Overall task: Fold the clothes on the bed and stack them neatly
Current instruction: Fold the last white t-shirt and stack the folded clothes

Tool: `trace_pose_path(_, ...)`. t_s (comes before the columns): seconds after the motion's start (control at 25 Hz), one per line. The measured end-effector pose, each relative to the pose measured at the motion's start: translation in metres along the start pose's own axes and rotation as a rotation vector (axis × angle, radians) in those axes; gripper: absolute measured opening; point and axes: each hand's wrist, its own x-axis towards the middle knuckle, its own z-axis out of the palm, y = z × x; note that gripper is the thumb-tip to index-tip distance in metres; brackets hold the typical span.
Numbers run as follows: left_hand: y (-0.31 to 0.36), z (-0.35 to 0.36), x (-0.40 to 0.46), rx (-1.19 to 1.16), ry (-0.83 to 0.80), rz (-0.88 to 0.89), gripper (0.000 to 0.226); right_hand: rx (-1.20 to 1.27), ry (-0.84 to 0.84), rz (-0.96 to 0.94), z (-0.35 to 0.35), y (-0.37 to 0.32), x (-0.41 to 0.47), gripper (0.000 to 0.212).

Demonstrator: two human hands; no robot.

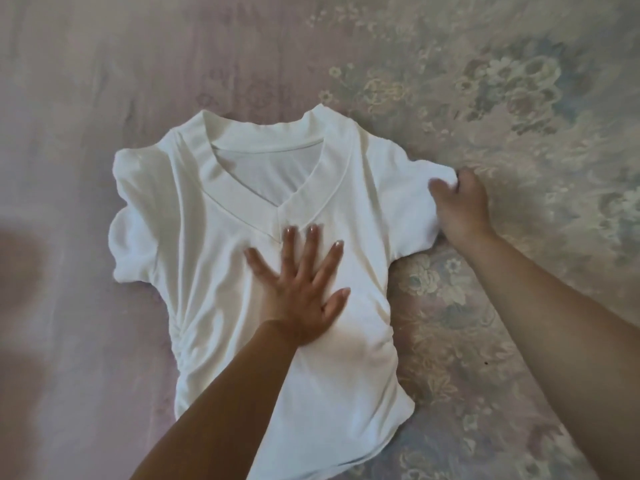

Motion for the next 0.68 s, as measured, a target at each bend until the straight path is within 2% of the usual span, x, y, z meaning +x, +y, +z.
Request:
trace_pose_path(0.04, 0.001, -0.002, 0.0, -0.013, 0.002, 0.012, 0.072, 0.064, 0.064, 0.053, -0.01, 0.002, -0.003, 0.025)
trace_pose_path(0.12, 0.002, -0.008, 0.001, -0.023, -0.034, 0.003, 0.073, 0.068, 0.077, 0.103, -0.026, 0.006, -0.008, 0.037)
trace_pose_path(0.32, 0.004, -0.033, 0.003, -0.06, -0.164, 0.001, 0.071, 0.093, -0.103, 0.012, 0.001, -0.053, -0.029, 0.03)
trace_pose_path(0.4, 0.001, -0.046, -0.002, -0.133, -0.087, -0.034, 0.067, 0.188, -0.284, 0.014, 0.032, -0.09, -0.044, 0.037)
trace_pose_path(0.48, -0.002, -0.053, -0.018, -0.254, 0.061, -0.16, 0.056, 0.234, -0.533, 0.064, 0.057, -0.11, -0.061, 0.045)
trace_pose_path(0.52, -0.001, -0.052, -0.03, -0.292, 0.158, -0.213, 0.049, 0.205, -0.573, 0.074, 0.062, -0.11, -0.069, 0.045)
trace_pose_path(0.6, 0.004, -0.048, -0.058, -0.337, 0.316, -0.247, 0.038, 0.059, -0.441, 0.015, 0.055, -0.092, -0.087, 0.038)
trace_pose_path(0.68, 0.003, -0.046, -0.071, -0.35, 0.361, -0.223, 0.035, -0.251, -0.341, -0.091, 0.039, -0.057, -0.116, 0.033)
